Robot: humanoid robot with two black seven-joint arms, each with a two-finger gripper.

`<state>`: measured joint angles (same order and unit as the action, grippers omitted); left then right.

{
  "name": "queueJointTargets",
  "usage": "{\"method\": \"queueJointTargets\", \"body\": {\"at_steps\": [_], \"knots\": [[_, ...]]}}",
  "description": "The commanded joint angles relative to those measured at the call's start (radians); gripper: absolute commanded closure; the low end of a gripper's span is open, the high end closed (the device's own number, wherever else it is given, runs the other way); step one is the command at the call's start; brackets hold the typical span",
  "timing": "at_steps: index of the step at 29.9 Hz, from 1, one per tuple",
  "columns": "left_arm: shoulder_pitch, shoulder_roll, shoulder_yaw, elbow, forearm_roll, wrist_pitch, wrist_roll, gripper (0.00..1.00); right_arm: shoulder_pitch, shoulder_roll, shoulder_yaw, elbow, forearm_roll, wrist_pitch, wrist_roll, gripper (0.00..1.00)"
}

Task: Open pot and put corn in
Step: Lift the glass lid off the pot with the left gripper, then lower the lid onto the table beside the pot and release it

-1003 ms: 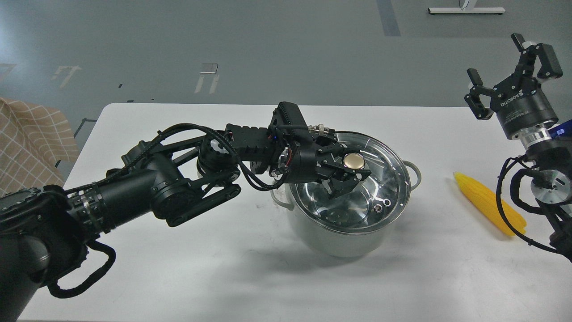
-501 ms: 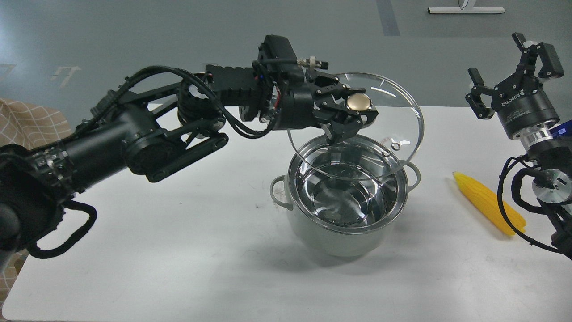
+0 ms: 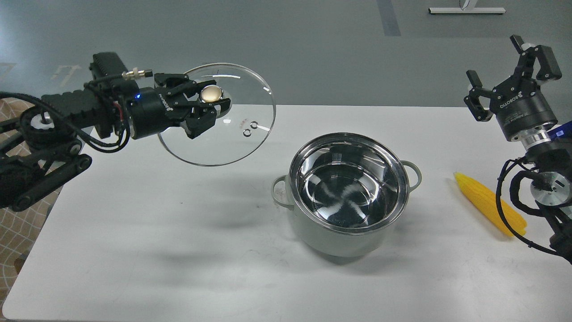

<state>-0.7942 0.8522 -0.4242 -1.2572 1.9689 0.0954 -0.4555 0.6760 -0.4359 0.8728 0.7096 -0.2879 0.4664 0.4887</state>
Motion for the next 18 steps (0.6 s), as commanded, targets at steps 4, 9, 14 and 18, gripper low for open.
{"method": "queueJointTargets", "body": {"at_steps": [4,9,14,18], "knots": [[0.188,0.018,-0.018,0.042,0.001,0.109,-0.011,0.90,-0.012,0.000,0.000,0.002,-0.001,0.000,0.000,0.00],[0.251,0.004,-0.021,0.151,-0.002,0.171,-0.020,0.89,-0.018,0.002,0.000,0.001,-0.004,0.000,0.000,0.00],[0.289,-0.004,-0.004,0.281,-0.007,0.279,-0.033,0.89,-0.018,0.002,0.000,-0.001,-0.005,0.000,0.000,0.00],[0.314,-0.005,-0.002,0.285,-0.031,0.285,-0.033,0.88,-0.019,0.006,0.000,-0.001,-0.008,0.000,0.000,0.00]]}}
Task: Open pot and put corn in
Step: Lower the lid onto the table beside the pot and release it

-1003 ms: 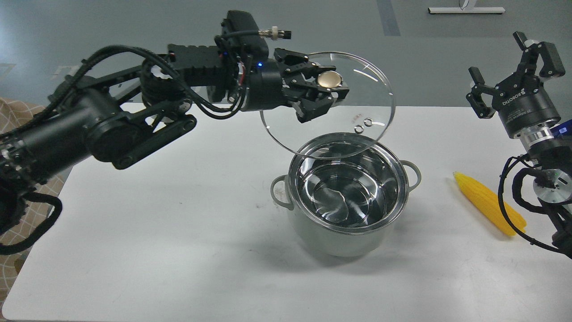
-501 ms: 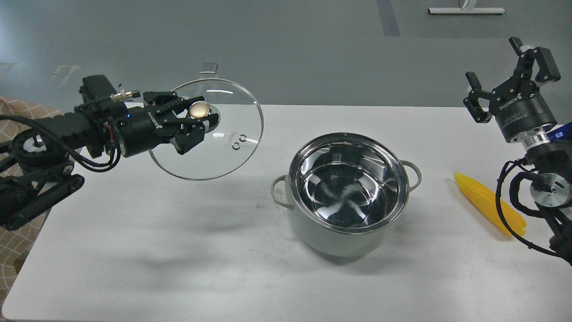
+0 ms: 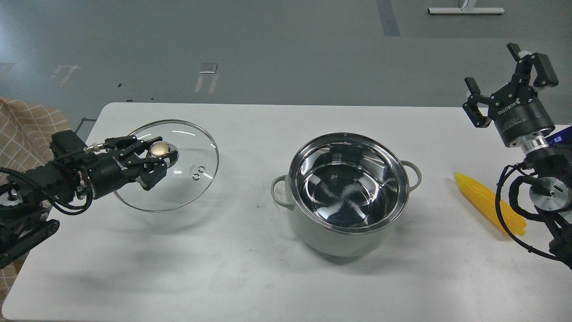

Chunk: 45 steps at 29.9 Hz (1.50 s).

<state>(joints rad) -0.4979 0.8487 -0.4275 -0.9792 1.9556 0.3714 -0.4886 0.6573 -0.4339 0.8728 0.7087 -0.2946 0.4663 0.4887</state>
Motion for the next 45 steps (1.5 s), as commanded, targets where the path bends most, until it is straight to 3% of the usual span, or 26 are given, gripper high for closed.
{"method": "queueJointTargets", "body": {"at_steps": [1,14,18,32,35,38,42,45], "knots": [[0.031,-0.003,0.001,0.007,-0.026,0.009,0.000,0.87,-0.001,0.009,0.000,-0.002,-0.003,0.000,0.000,0.00],[0.087,-0.068,0.001,0.051,-0.049,0.032,0.000,0.74,-0.010,0.012,0.000,-0.002,-0.003,0.000,0.000,0.00],[0.102,-0.072,0.000,0.082,-0.049,0.032,0.000,0.58,-0.016,0.012,0.000,0.000,-0.003,0.000,0.000,0.00],[0.104,-0.108,0.001,0.132,-0.049,0.035,0.000,0.36,-0.018,0.014,0.000,0.000,-0.003,0.000,0.000,0.00],[0.101,-0.109,-0.008,0.132,-0.053,0.035,0.000,0.23,-0.016,0.010,0.002,0.000,-0.003,0.000,0.000,0.00],[0.081,-0.097,-0.016,0.117,-0.115,0.029,0.000,0.19,-0.015,0.006,0.002,0.000,-0.003,0.000,0.000,0.00],[-0.014,-0.008,-0.013,0.004,-0.326,-0.014,0.000,0.16,-0.008,-0.003,0.003,0.000,-0.003,0.000,0.000,0.00],[-0.089,0.073,-0.019,-0.093,-0.464,-0.135,0.000,0.14,0.007,-0.023,0.003,0.001,-0.003,0.002,0.000,0.00]]}}
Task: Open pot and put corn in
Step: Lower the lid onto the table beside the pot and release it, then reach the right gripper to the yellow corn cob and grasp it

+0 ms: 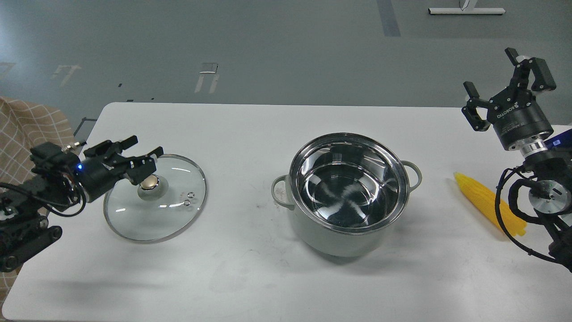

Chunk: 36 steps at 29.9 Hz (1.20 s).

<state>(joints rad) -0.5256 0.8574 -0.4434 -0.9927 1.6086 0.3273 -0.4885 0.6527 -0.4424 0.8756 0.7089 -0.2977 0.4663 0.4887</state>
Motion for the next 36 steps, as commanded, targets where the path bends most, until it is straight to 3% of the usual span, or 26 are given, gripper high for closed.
{"method": "queueJointTargets", "body": {"at_steps": [1,6,10,14,23,27,36], "knots": [[-0.114,0.099,-0.006,-0.122,-0.194,-0.155,0.000,0.14,0.027,-0.027,-0.001,0.001,-0.004,0.000,0.000,0.00],[-0.276,0.117,-0.027,-0.175,-0.525,-0.359,0.000,0.13,0.148,-0.113,-0.059,0.003,-0.154,0.002,0.000,0.00],[-0.419,0.060,-0.043,-0.161,-0.884,-0.571,0.000,0.09,0.324,-0.223,-0.281,0.049,-0.369,0.005,0.000,0.00],[-0.459,-0.038,-0.064,-0.135,-1.171,-0.652,0.000,0.06,0.445,-0.320,-0.475,0.144,-0.587,0.006,0.000,0.00],[-0.448,-0.218,-0.124,-0.069,-1.251,-0.656,0.013,0.04,0.481,-0.447,-0.670,0.233,-1.188,-0.005,0.000,0.00],[-0.444,-0.225,-0.121,-0.069,-1.247,-0.656,0.013,0.04,0.395,-0.467,-0.736,0.212,-1.377,-0.113,0.000,0.00],[-0.429,-0.227,-0.123,-0.081,-1.245,-0.657,0.013,0.04,0.223,-0.424,-0.742,0.130,-1.462,-0.210,0.000,0.00]]}}
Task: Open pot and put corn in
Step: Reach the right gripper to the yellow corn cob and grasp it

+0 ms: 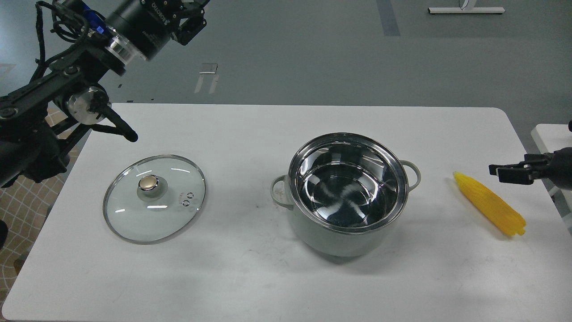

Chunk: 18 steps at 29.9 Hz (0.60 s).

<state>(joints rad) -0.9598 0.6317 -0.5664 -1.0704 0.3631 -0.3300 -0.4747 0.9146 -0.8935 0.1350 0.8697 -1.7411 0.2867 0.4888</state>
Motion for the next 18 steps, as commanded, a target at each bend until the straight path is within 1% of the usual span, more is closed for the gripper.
{"method": "queueJointTargets", "body": {"at_steps": [1,6,10,14,16,18], "knots": [[0.009,-0.003,0.000,-0.003,0.000,0.000,-0.001,0.04,-0.046,0.036,-0.002,-0.040,-0.029,-0.043,0.000,0.00],[0.021,-0.006,-0.003,-0.008,0.000,0.000,-0.001,0.04,-0.085,0.117,-0.003,-0.138,-0.100,-0.119,0.000,0.00],[0.026,-0.006,-0.004,-0.008,-0.001,0.000,-0.002,0.04,-0.099,0.151,-0.005,-0.153,-0.104,-0.124,0.000,0.00],[0.029,-0.006,-0.007,-0.008,-0.001,0.000,-0.002,0.04,-0.111,0.179,-0.012,-0.178,-0.129,-0.124,0.000,0.10],[0.030,-0.006,-0.013,-0.008,-0.001,0.000,-0.002,0.04,-0.112,0.185,-0.018,-0.178,-0.147,-0.126,0.000,0.22],[0.042,-0.006,-0.018,-0.010,-0.001,0.000,-0.004,0.04,-0.114,0.186,-0.020,-0.178,-0.152,-0.126,0.000,0.53]]}}
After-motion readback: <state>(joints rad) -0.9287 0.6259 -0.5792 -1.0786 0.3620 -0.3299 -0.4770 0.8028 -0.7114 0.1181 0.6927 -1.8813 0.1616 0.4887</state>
